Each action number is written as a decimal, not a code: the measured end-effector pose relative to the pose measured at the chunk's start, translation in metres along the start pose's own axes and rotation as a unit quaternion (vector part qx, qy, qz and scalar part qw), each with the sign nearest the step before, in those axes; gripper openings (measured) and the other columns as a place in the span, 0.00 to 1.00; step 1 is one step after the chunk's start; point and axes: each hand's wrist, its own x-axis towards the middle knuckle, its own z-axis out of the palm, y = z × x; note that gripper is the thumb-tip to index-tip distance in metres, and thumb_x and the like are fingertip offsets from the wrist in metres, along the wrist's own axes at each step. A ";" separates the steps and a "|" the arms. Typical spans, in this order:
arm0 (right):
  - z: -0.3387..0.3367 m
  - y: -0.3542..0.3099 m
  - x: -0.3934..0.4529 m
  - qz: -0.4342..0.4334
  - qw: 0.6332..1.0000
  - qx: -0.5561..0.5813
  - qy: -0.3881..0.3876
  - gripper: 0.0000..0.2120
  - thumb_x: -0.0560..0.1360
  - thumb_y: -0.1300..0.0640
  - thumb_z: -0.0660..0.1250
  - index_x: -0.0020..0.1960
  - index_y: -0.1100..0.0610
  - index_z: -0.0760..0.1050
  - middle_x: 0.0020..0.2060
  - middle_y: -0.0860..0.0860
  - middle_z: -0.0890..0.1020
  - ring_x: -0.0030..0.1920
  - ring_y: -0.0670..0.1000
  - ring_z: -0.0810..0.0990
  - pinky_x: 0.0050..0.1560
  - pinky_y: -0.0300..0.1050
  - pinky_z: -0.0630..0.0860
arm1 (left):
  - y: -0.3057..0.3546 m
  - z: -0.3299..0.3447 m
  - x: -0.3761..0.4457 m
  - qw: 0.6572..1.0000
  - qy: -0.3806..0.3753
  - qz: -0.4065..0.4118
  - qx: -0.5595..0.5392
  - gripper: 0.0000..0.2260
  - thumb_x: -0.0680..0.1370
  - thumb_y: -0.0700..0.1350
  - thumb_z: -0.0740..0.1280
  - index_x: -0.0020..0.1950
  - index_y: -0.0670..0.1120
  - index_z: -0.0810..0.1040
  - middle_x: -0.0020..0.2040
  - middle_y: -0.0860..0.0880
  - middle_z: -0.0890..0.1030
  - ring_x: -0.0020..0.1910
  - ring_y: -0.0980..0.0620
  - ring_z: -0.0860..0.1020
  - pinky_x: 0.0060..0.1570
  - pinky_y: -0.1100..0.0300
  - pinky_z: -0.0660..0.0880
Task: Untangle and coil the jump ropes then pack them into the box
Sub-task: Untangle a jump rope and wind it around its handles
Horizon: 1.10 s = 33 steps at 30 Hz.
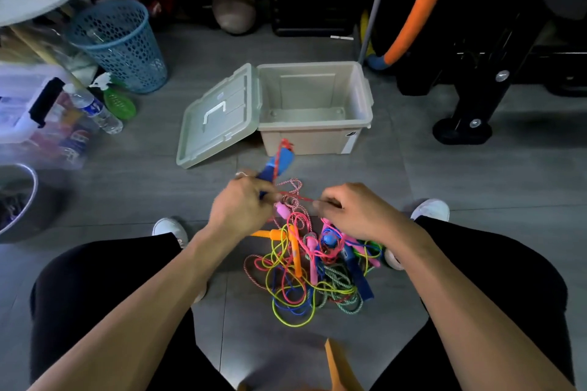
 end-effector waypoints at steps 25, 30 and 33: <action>-0.003 -0.008 -0.003 -0.022 0.998 0.002 0.057 0.13 0.81 0.54 0.60 0.41 0.59 0.75 0.31 0.54 0.78 0.32 0.55 0.75 0.32 0.51 0.69 | 0.017 0.008 -0.006 0.986 -0.004 0.157 0.052 0.06 0.77 0.53 0.67 0.50 0.53 0.81 0.64 0.53 0.70 0.42 0.48 0.78 0.41 0.55 0.75; 0.000 0.003 -0.006 0.059 0.997 -0.054 -0.002 0.15 0.80 0.54 0.59 0.41 0.61 0.75 0.35 0.55 0.78 0.36 0.57 0.76 0.33 0.48 0.67 | 0.006 0.003 0.006 0.990 0.026 0.024 0.139 0.07 0.78 0.52 0.63 0.49 0.51 0.78 0.64 0.50 0.69 0.38 0.47 0.77 0.40 0.57 0.72; -0.007 0.008 -0.010 0.094 0.990 -0.101 -0.025 0.17 0.81 0.52 0.57 0.35 0.55 0.70 0.33 0.52 0.75 0.36 0.56 0.75 0.33 0.46 0.66 | -0.013 0.003 0.013 0.983 0.029 -0.071 0.165 0.10 0.79 0.50 0.61 0.52 0.48 0.79 0.58 0.45 0.71 0.42 0.41 0.77 0.42 0.53 0.74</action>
